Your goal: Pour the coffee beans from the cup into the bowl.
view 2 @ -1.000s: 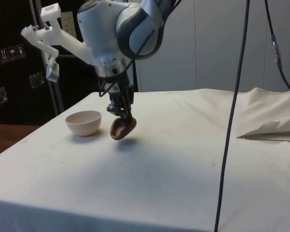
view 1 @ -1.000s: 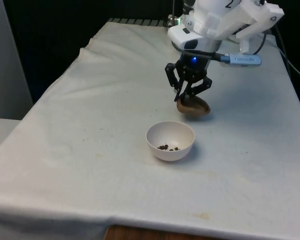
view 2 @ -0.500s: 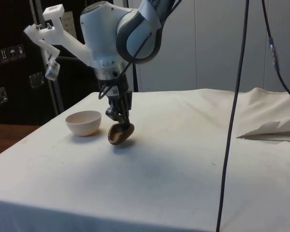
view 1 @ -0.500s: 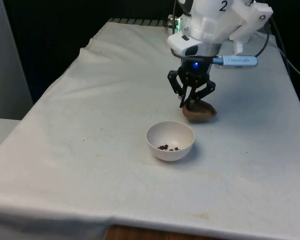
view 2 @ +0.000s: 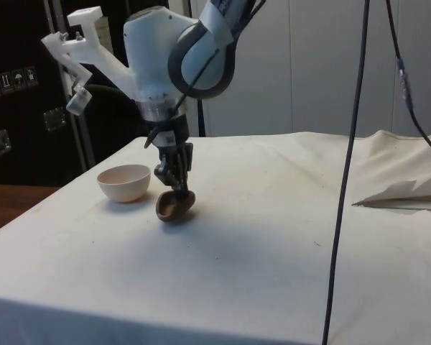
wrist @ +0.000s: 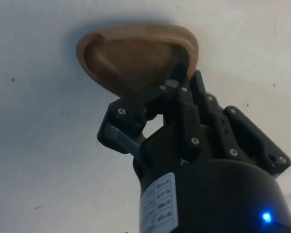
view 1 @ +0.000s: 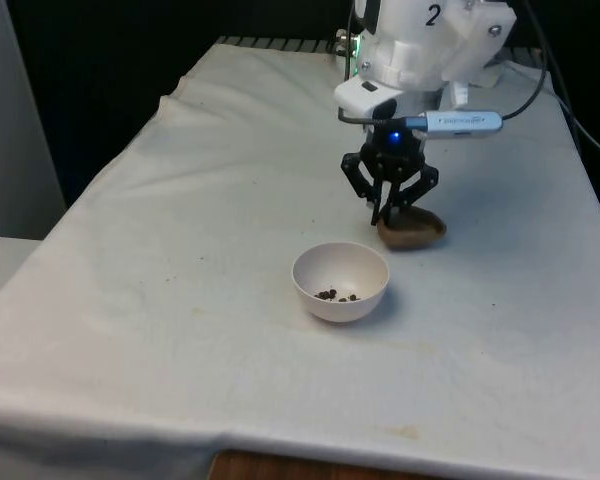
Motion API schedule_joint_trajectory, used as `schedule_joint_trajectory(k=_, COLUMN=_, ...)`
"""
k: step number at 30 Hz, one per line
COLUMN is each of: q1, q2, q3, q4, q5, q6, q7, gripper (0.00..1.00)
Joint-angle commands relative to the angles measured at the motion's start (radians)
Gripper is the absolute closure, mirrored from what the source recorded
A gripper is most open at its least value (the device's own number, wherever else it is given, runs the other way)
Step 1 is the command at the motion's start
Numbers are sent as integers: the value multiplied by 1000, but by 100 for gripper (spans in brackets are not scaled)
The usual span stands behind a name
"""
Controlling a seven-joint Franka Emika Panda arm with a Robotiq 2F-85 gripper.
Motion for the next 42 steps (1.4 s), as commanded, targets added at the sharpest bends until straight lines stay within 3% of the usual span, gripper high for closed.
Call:
schedule_joint_trajectory(k=1, q1=-12, q2=1, q3=12, q4=-9, q5=23, q6=24, q7=-24, gripper=100)
schedule_joint_trajectory(k=3, q1=-10, q2=1, q3=10, q4=-15, q5=39, q6=36, q7=-36, gripper=100)
schedule_joint_trajectory(k=4, q1=0, q2=1, q3=-1, q4=-9, q5=36, q6=22, q7=-33, gripper=100)
schedule_joint_trajectory(k=5, q1=-9, q2=1, q3=8, q4=-22, q5=53, q6=49, q7=-44, gripper=100)
schedule_joint_trajectory(k=7, q1=-9, q2=1, q3=7, q4=-30, q5=61, q6=62, q7=-48, gripper=97)
schedule_joint_trajectory(k=14, q1=-8, q2=1, q3=5, q4=-45, q5=74, q6=89, q7=-53, gripper=57)
schedule_joint_trajectory(k=15, q1=0, q2=2, q3=-3, q4=-39, q5=64, q6=77, q7=-45, gripper=51)
schedule_joint_trajectory(k=16, q1=-8, q2=1, q3=5, q4=-45, q5=75, q6=91, q7=-53, gripper=51)
schedule_joint_trajectory(k=18, q1=-8, q2=1, q3=5, q4=-46, q5=76, q6=92, q7=-53, gripper=41)
schedule_joint_trajectory(k=21, q1=-8, q2=1, q3=5, q4=-47, q5=77, q6=94, q7=-53, gripper=18)
schedule_joint_trajectory(k=24, q1=-11, q2=-13, q3=6, q4=-52, q5=79, q6=87, q7=-58, gripper=2)
schedule_joint_trajectory(k=25, q1=-11, q2=-21, q3=6, q4=-55, q5=80, q6=86, q7=-61, gripper=0)
schedule_joint_trajectory(k=26, q1=0, q2=-6, q3=-5, q4=-41, q5=67, q6=80, q7=-48, gripper=0)
schedule_joint_trajectory(k=27, q1=-12, q2=-28, q3=5, q4=-58, q5=80, q6=84, q7=-63, gripper=0)
schedule_joint_trajectory(k=35, q1=-9, q2=-102, q3=-3, q4=-92, q5=84, q6=70, q7=-76, gripper=0)
schedule_joint_trajectory(k=36, q1=0, q2=-94, q3=-14, q4=-89, q5=69, q6=75, q7=-62, gripper=0)
schedule_joint_trajectory(k=37, q1=-9, q2=-110, q3=-4, q4=-95, q5=84, q6=67, q7=-78, gripper=0)
schedule_joint_trajectory(k=42, q1=-8, q2=-155, q3=-8, q4=-100, q5=85, q6=38, q7=-85, gripper=0)
